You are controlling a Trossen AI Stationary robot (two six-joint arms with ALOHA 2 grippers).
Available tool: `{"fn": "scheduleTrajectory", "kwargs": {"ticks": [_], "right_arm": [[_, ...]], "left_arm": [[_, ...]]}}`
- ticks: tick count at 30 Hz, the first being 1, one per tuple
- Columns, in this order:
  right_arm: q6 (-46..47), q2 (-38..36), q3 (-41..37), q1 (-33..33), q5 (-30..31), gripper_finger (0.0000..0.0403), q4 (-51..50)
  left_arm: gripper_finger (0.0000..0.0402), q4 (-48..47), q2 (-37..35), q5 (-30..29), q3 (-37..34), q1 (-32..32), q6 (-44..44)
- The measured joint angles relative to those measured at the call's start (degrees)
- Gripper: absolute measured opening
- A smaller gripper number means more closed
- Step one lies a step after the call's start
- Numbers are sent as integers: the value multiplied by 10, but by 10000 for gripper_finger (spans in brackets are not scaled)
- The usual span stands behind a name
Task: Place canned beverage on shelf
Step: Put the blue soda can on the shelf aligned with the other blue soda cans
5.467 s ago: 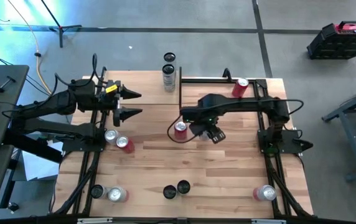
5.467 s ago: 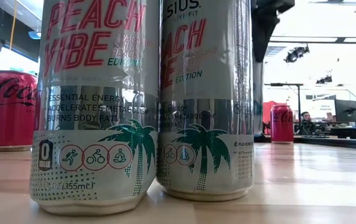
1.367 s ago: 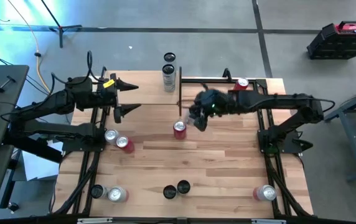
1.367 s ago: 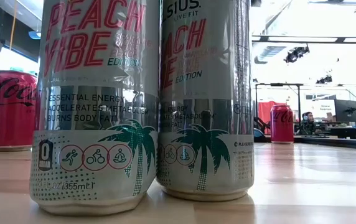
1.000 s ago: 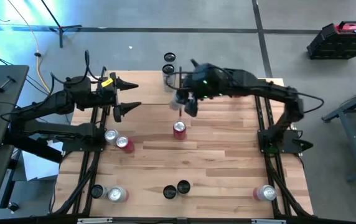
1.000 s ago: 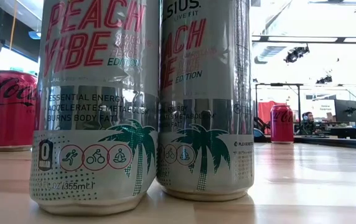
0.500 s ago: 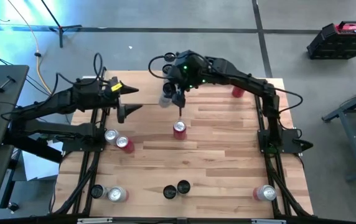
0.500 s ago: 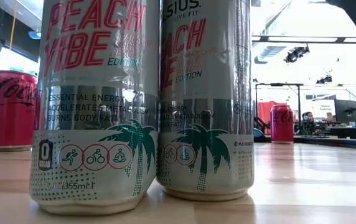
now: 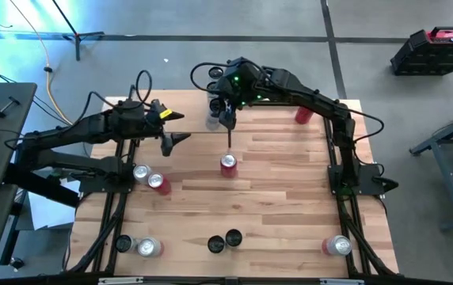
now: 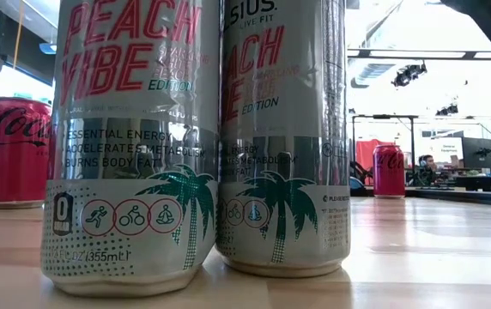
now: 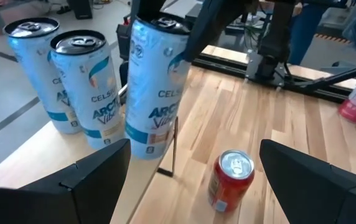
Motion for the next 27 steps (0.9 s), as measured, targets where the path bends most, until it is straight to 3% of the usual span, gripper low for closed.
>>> {"fn": "scheduleTrajectory", "kwargs": {"ticks": [8, 27], "right_arm": [[0, 10, 0, -2, 15, 250, -14], [12, 31, 0, -1, 36, 260, -5]], "left_arm": [[349, 44, 22, 3, 0, 0, 0], [349, 41, 24, 22, 0, -1, 0]]}}
